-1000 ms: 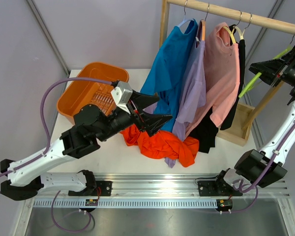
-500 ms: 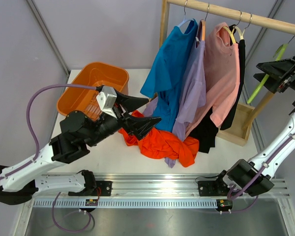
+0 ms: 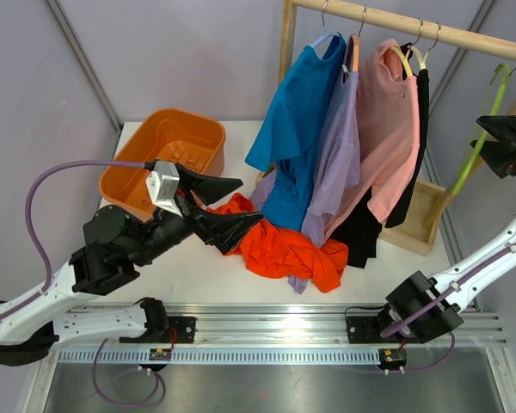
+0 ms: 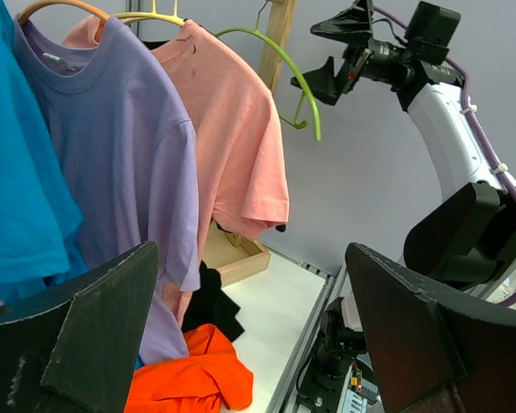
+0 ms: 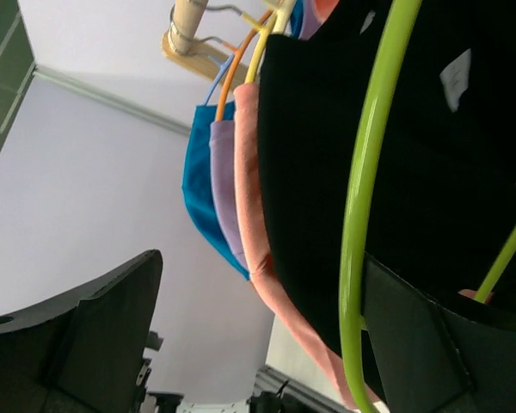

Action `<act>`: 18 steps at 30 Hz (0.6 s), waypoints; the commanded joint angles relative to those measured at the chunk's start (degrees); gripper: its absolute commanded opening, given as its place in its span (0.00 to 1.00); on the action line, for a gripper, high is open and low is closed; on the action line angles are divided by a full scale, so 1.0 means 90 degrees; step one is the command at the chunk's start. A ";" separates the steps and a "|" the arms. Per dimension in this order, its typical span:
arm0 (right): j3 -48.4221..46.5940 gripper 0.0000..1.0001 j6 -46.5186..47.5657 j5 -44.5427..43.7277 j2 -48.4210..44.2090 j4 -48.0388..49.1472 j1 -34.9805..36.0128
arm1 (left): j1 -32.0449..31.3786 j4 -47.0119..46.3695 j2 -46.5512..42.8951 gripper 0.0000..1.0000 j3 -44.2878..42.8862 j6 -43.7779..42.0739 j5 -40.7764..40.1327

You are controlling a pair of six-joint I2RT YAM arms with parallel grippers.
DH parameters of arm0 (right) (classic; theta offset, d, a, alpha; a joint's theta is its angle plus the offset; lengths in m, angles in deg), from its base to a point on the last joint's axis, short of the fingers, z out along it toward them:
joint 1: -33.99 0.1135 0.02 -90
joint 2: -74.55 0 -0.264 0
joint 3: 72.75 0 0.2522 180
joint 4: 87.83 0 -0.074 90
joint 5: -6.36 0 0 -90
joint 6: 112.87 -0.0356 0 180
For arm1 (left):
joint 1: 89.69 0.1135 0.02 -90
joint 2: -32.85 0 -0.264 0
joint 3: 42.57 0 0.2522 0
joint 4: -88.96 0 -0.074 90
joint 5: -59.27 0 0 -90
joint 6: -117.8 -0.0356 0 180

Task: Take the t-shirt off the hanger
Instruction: Hang the hanger back to the clothesline with the right arm, then place the tshirt into the basket

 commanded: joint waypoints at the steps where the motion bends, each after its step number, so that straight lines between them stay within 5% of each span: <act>1: -0.0041 0.99 -0.0179 0.0604 -0.0194 0.0752 -0.0558 | 0.0023 -0.0105 -0.0172 0.94 0.0091 0.0053 -0.0244; 13: -0.0002 0.99 -0.0238 0.0867 -0.0243 0.1719 -0.1751 | 0.0023 0.0461 -0.0358 0.96 0.0325 0.0190 -0.0810; 18: 0.0164 0.99 -0.0920 0.1072 -0.0409 0.3445 -0.2443 | 0.0013 0.0782 -0.0543 0.97 0.0618 0.0531 -0.1317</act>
